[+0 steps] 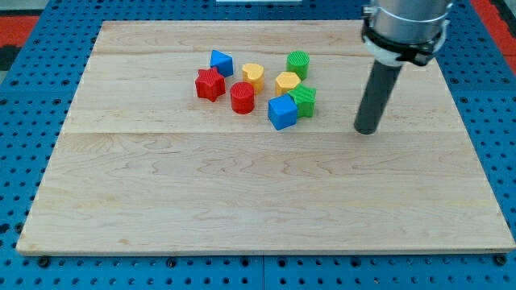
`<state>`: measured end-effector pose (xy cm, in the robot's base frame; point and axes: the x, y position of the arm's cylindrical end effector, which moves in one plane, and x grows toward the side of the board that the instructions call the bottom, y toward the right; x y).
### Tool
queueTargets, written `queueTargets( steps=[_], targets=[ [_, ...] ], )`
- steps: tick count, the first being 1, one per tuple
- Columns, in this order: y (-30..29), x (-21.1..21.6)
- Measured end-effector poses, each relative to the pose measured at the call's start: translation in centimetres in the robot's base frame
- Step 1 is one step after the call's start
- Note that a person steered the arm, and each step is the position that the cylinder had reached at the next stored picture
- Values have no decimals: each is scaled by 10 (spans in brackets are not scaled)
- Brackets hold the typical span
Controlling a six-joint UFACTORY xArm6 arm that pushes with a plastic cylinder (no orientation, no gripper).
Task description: Move the green circle at the top center of the board
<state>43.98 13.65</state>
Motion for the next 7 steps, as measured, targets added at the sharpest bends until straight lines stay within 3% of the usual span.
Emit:
queueTargets(
  steps=[1,4,6,7],
  targets=[
    [-24,-1],
    [-43,-111],
    [-78,-113],
    [-113,-173]
  ],
)
